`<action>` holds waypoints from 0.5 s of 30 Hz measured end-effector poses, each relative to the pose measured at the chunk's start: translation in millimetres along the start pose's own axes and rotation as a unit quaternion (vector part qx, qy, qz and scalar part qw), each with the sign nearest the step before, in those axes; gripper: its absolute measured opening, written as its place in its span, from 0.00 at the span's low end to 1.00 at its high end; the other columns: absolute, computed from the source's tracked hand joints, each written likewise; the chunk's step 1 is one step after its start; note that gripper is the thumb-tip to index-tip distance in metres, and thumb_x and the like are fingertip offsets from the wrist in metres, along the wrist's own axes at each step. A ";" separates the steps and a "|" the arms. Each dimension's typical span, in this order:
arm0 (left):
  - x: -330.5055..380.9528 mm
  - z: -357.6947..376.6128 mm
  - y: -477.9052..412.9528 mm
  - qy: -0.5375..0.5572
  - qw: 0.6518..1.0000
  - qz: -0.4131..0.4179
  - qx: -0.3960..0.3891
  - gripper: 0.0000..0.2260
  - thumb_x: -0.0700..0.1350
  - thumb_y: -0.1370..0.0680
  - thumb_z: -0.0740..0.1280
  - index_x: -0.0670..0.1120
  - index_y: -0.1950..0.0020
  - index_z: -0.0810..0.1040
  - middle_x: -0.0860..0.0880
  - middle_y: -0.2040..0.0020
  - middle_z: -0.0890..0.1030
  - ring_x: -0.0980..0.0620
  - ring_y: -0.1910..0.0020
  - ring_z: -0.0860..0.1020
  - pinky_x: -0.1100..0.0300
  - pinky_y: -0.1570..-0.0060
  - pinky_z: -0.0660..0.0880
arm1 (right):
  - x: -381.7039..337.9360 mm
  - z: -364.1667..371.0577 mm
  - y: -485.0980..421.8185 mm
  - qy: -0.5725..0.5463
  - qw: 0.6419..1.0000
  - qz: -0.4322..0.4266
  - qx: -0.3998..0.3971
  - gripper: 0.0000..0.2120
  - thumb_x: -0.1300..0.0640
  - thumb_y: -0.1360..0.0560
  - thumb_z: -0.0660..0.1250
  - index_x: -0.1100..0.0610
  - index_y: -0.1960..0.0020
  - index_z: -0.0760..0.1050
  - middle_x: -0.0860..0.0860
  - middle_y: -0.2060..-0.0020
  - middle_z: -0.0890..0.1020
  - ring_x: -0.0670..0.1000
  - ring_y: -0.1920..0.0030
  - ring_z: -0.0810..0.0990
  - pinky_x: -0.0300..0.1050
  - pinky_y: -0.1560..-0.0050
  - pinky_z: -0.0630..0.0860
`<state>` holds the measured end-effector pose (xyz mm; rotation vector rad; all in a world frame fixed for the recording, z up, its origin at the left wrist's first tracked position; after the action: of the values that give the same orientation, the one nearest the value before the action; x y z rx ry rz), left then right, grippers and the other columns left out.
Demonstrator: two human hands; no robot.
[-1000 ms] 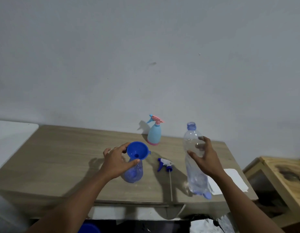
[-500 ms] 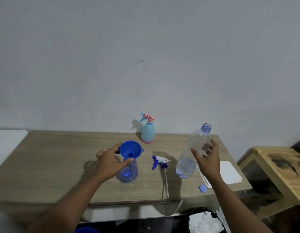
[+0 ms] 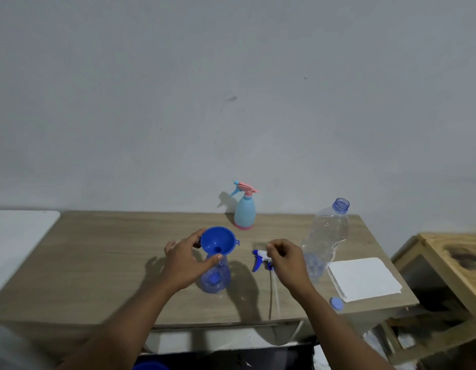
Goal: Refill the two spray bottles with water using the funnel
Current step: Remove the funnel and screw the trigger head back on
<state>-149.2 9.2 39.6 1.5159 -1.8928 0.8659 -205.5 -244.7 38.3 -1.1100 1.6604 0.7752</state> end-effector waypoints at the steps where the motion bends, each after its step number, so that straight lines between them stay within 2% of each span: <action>1: -2.4 0.8 -1.4 -0.004 1.000 0.000 -0.001 0.29 0.62 0.32 0.75 0.60 0.33 0.72 0.63 0.51 0.80 0.73 0.49 0.71 0.49 0.30 0.58 | -4.1 9.0 -5.0 -0.007 1.000 0.018 -0.024 0.07 0.57 0.21 0.67 0.59 0.55 0.81 0.53 0.64 0.84 0.46 0.66 0.80 0.41 0.64 0.77; 5: 2.6 -1.4 -1.2 -0.016 1.000 -0.005 -0.004 0.31 0.63 0.32 0.75 0.60 0.31 0.70 0.63 0.50 0.80 0.75 0.51 0.67 0.48 0.30 0.60 | -22.9 39.9 -13.6 -0.026 0.989 0.087 -0.120 0.12 0.54 0.19 0.64 0.62 0.51 0.81 0.52 0.62 0.83 0.48 0.66 0.78 0.47 0.66 0.73; 7: 5.0 -2.9 0.5 -0.017 1.000 -0.013 -0.011 0.31 0.61 0.30 0.74 0.60 0.30 0.68 0.62 0.48 0.78 0.76 0.52 0.63 0.49 0.31 0.62 | -28.5 50.1 -13.5 -0.031 0.983 0.103 -0.152 0.13 0.53 0.19 0.64 0.63 0.50 0.81 0.52 0.62 0.83 0.48 0.66 0.78 0.45 0.66 0.73; 11: 5.8 -5.8 1.8 -0.005 1.000 -0.003 -0.017 0.32 0.61 0.31 0.75 0.60 0.30 0.69 0.61 0.47 0.78 0.72 0.49 0.67 0.52 0.32 0.62 | -28.6 58.3 -15.1 -0.041 0.980 0.129 -0.149 0.11 0.59 0.19 0.64 0.66 0.50 0.80 0.55 0.64 0.82 0.48 0.67 0.76 0.41 0.67 0.75; 15: -5.9 -5.3 5.4 0.017 0.999 -0.015 -0.023 0.37 0.59 0.32 0.77 0.61 0.27 0.63 0.62 0.46 0.76 0.75 0.51 0.64 0.52 0.32 0.61 | -24.9 63.4 -14.3 -0.088 0.970 0.163 -0.160 0.09 0.62 0.19 0.63 0.64 0.55 0.78 0.56 0.65 0.79 0.48 0.70 0.74 0.39 0.70 0.72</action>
<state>-153.2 17.8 37.7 1.4900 -1.8477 0.8243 -166.1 -187.3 40.2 -0.9586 1.6212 1.3523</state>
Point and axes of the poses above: each hand's wrist, its own y-axis away from the middle knuckle, its own z-axis out of the palm, x = y × z, the point moved 4 cm from there along -y, towards the middle knuckle
